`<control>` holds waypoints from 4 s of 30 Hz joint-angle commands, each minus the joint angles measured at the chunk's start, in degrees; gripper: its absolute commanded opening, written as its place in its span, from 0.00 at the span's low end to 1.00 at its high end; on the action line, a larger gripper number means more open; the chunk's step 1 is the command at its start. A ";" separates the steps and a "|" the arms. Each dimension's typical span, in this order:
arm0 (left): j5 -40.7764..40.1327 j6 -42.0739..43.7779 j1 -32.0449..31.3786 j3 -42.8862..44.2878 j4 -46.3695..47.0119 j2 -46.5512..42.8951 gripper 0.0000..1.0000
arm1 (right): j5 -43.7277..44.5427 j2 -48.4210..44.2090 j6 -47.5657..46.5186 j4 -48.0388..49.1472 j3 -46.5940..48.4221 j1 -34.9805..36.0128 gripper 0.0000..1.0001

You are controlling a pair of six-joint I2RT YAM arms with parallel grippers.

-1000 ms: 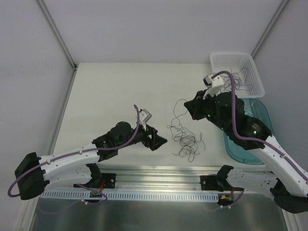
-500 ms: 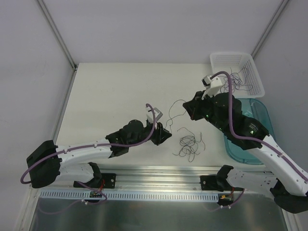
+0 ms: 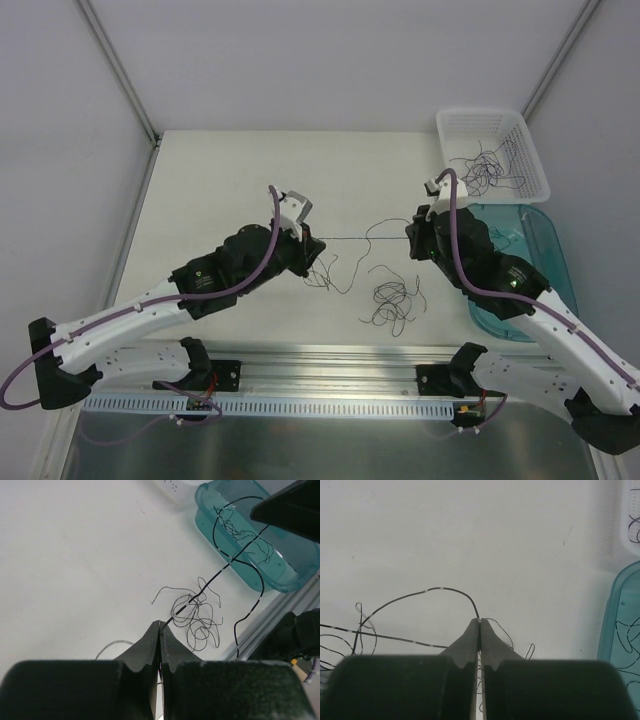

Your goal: Untangle the cables

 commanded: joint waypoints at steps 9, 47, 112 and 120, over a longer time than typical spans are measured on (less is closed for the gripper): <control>13.06 -2.29 1.12 8.63 -16.72 2.17 0.00 | -12.59 7.06 3.29 7.12 -3.36 -2.26 0.07; 6.57 -26.82 7.19 -3.16 -11.45 7.19 0.00 | -19.47 12.86 30.72 42.46 -25.95 14.25 0.56; 39.17 -18.48 40.23 -20.47 -3.80 -3.79 0.85 | -24.39 30.70 17.37 33.58 -8.83 6.61 0.01; 27.77 -15.84 40.32 -17.40 -13.62 -8.54 0.99 | -24.21 42.64 13.06 31.30 -1.70 10.30 0.29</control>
